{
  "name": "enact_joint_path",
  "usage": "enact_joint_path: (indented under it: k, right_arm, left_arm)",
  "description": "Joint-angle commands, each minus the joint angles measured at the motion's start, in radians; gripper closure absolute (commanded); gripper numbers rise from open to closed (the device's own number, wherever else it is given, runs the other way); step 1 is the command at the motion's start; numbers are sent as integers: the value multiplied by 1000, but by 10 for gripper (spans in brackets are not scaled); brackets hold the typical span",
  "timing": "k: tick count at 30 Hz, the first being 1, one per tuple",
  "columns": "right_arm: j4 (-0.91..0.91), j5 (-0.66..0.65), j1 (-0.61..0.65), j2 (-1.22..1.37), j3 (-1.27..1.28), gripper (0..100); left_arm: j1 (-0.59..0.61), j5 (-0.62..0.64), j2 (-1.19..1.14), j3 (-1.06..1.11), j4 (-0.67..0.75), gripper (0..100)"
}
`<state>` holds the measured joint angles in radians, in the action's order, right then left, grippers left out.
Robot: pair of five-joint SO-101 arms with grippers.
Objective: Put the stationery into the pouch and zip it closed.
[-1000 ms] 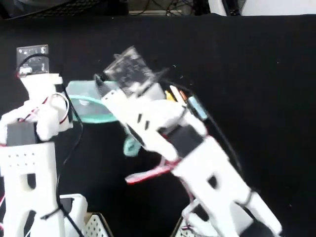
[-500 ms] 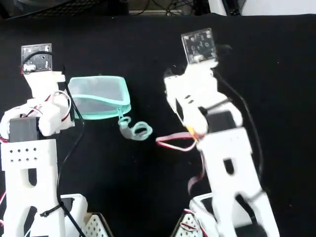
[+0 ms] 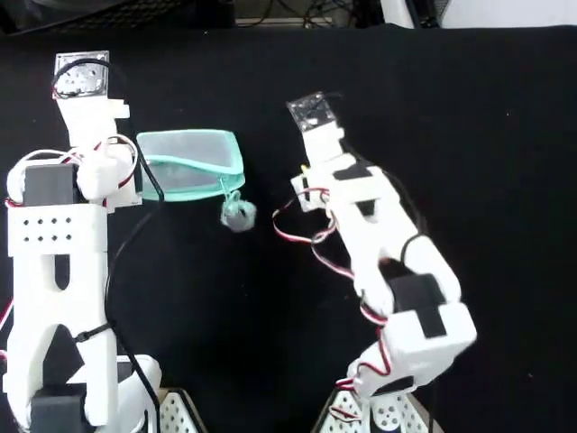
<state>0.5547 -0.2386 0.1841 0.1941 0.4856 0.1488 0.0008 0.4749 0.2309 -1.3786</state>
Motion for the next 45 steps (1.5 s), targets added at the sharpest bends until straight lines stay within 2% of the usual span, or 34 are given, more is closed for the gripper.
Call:
enact_joint_path:
  k: [1, 6, 9, 12, 18, 22, 25, 29, 34, 40, 43, 45]
  right_arm:
    - [21, -12, -12, 28, -94, 900]
    - [112, -15, -12, 113, -196, 901]
    - [175, -63, -12, 166, -262, 904]
    - [247, -69, -12, 182, -306, 993]
    - [278, -6, 21, 4, -194, 986]
    - [367, 5, 98, -148, -94, 986]
    - [425, 6, 110, -153, -102, 986]
    - [532, 8, 110, -42, -217, 967]
    - [779, 2, 106, 225, -518, 871]
    - [933, 0, 100, 481, -825, 894]
    - [950, 0, 98, 524, -877, 900]
    - [942, 0, 89, 527, -885, 937]
  left_arm:
    - [-12, 11, -5, 13, 0, 970]
    - [-5, 12, -5, 33, 6, 970]
    - [-5, 12, -5, 36, 5, 970]
    - [-5, 12, -5, 47, 5, 970]
    - [-4, 12, -5, 53, 5, 970]
    - [-4, 12, -5, 50, 5, 970]
    - [-4, 12, -5, 51, 5, 970]
    - [-2, 12, -5, 51, 5, 970]
    - [-2, 9, -3, 51, 5, 970]
    - [-2, 8, -3, 51, 5, 970]
    - [-2, 8, -3, 51, 5, 970]
    - [-2, 8, -3, 51, 5, 970]
